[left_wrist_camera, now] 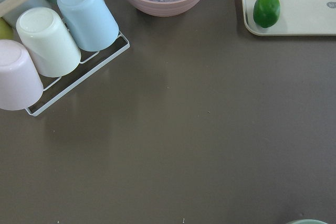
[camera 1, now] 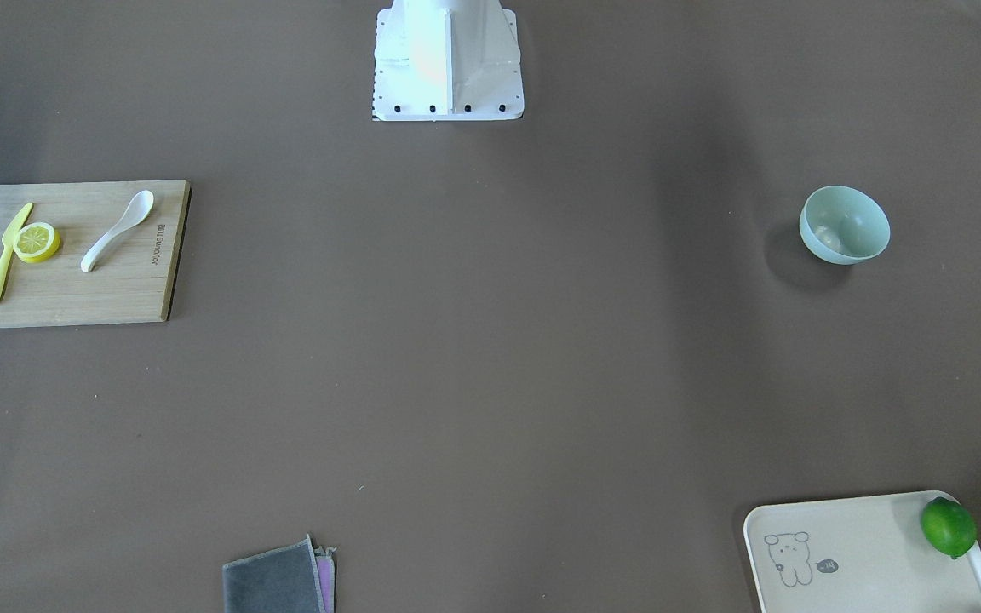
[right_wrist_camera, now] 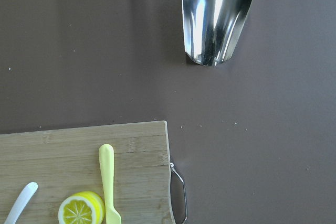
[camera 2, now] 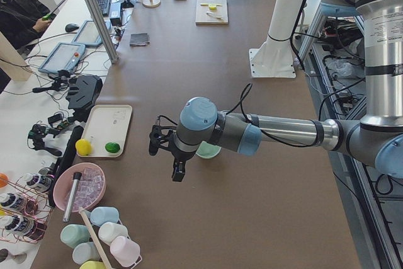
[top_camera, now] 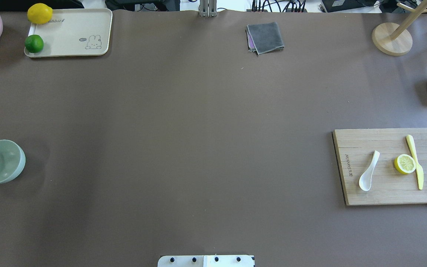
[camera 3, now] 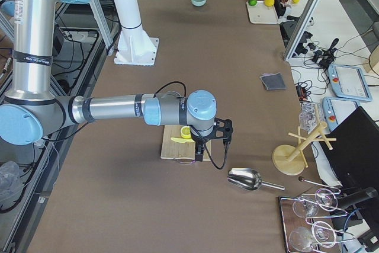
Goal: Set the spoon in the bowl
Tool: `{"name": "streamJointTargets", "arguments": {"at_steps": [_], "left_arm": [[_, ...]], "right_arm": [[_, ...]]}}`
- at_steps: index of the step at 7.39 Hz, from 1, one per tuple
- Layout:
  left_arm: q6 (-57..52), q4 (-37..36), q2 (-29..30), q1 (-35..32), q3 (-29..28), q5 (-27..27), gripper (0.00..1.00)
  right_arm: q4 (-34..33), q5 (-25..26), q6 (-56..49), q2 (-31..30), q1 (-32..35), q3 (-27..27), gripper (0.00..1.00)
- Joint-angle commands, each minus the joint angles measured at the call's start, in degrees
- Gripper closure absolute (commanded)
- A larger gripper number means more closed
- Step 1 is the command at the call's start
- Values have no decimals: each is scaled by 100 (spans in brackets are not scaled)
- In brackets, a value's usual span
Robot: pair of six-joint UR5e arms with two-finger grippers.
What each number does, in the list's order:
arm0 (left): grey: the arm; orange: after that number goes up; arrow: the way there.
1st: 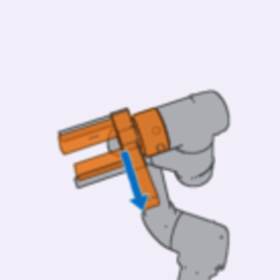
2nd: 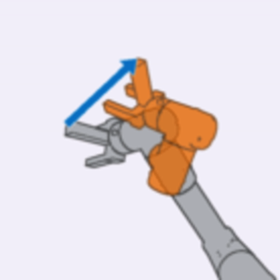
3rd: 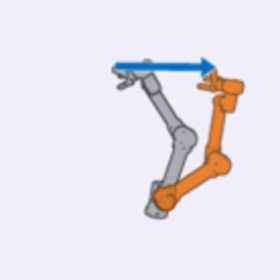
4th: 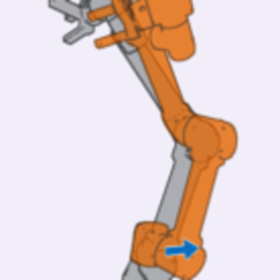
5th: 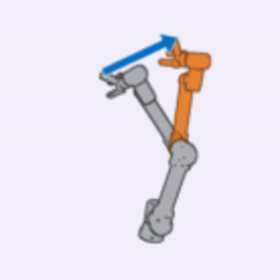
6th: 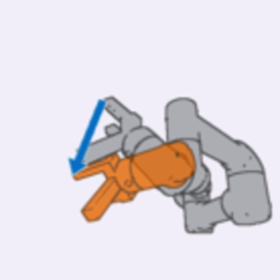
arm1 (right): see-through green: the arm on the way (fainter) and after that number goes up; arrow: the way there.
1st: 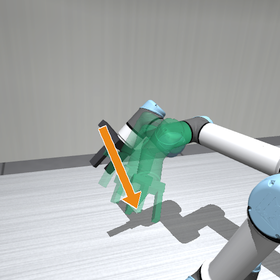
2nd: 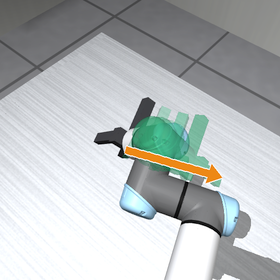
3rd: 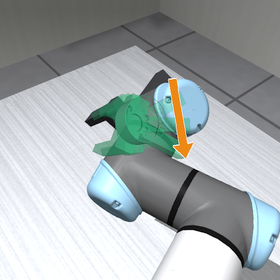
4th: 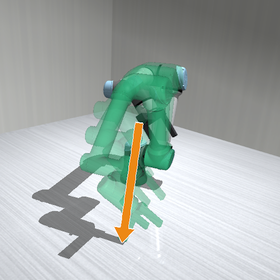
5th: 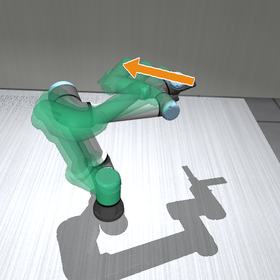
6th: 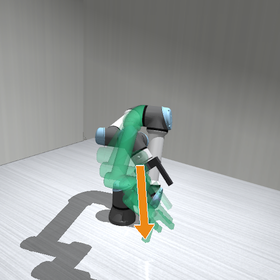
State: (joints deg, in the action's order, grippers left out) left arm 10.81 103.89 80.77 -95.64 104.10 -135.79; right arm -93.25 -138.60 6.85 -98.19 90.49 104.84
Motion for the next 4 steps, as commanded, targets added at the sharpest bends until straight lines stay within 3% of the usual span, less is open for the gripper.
{"name": "streamJointTargets", "arguments": {"at_steps": [1, 4], "left_arm": [[0, 0, 1, -7, 14, 0, 2], [0, 9, 9, 28, -29, 0, 2]], "right_arm": [[26, -9, 1, -7, -5, -68, 0], [35, -44, 1, 1, -14, -104, 0]]}}
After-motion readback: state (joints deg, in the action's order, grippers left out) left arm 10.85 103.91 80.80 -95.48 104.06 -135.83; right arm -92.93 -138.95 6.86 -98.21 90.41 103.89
